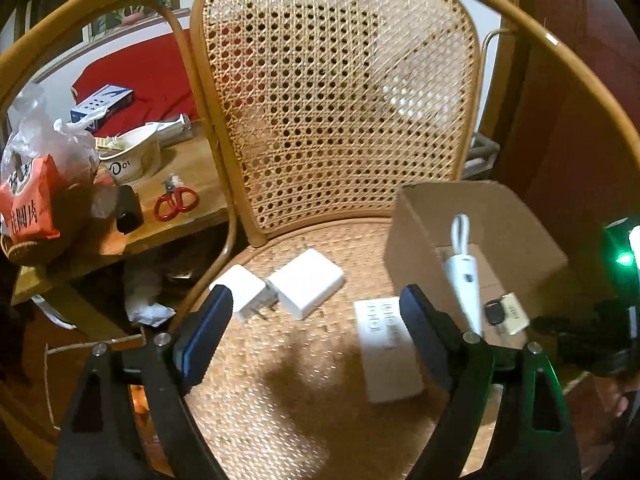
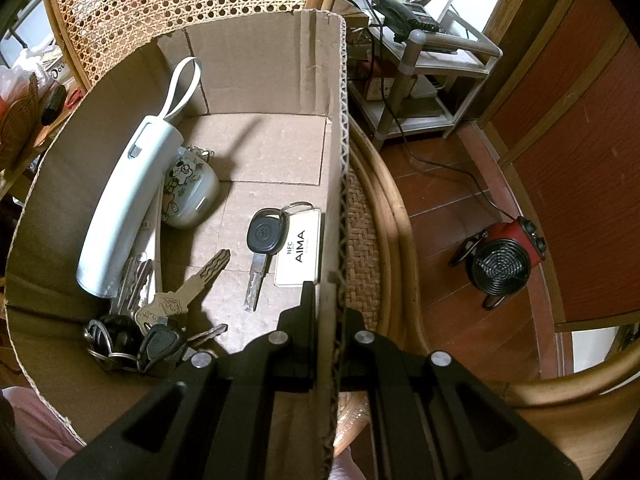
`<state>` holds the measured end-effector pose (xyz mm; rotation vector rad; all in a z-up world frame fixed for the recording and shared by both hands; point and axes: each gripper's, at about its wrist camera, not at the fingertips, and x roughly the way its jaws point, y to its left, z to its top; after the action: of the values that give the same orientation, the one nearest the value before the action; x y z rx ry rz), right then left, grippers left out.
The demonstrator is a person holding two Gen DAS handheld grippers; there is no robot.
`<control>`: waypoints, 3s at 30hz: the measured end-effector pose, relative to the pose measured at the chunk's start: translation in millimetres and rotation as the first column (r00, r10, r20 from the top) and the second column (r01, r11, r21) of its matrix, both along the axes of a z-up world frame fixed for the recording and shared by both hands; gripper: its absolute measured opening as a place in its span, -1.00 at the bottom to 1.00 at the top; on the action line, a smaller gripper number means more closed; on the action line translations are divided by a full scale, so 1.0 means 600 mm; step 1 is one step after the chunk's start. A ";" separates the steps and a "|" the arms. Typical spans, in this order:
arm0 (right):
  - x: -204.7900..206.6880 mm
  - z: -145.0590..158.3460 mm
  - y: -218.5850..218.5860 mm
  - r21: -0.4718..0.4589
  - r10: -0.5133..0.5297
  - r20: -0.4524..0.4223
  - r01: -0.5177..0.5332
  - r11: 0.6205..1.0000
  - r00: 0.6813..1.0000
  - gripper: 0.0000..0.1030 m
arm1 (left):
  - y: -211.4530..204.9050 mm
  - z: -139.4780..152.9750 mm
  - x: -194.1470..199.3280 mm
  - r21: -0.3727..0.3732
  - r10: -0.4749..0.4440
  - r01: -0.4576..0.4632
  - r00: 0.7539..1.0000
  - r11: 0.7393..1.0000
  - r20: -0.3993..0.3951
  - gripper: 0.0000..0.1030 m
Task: Organize rigid objects
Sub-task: 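Carry the key bunch with the left gripper into the box and release, then move the left gripper over the white power bank and close on it, then lift the power bank with the left gripper and drop it into the box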
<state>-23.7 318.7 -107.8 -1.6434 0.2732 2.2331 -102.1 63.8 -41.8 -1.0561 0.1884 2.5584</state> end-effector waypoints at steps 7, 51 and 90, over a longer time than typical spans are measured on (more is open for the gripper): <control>0.000 0.000 -0.001 0.000 0.000 0.000 0.000 1.000 1.000 -0.89 | -0.006 -0.031 -0.063 -0.026 0.049 -0.048 0.998 0.999 0.025 0.82; 0.002 0.004 0.002 0.004 0.007 0.002 -0.007 1.000 1.000 -0.89 | -0.082 -0.189 -0.232 -0.134 0.344 -0.319 0.903 0.938 0.259 0.62; 0.009 0.004 0.003 -0.002 0.006 0.001 -0.006 1.000 1.000 -0.89 | -0.027 -0.029 -0.071 -0.044 0.040 -0.038 0.998 0.998 0.044 -0.15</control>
<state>-18.6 320.6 -105.3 -1.6485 0.2704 2.2368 -144.8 47.6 -58.9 -1.1432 0.2147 2.5733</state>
